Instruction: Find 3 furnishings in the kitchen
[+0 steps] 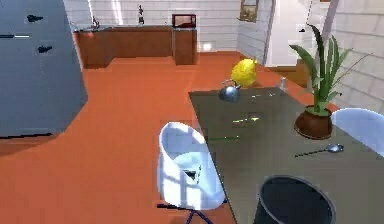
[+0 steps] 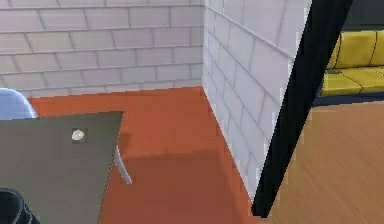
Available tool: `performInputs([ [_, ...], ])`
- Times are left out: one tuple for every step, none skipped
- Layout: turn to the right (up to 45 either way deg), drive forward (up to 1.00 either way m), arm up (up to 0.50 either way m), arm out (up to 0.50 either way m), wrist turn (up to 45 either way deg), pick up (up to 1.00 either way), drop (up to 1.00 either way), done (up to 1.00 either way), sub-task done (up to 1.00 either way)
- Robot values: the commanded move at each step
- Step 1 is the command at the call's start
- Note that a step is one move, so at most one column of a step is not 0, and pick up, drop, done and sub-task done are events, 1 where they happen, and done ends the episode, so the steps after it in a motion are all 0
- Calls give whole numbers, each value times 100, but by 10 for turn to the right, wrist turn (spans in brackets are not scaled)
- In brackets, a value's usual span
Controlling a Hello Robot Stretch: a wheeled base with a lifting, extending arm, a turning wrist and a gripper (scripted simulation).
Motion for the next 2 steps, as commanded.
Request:
performInputs([
  [0,0,0,0,0,0,0,0,100],
  [-450,0,0,0,0,0,0,0,0],
])
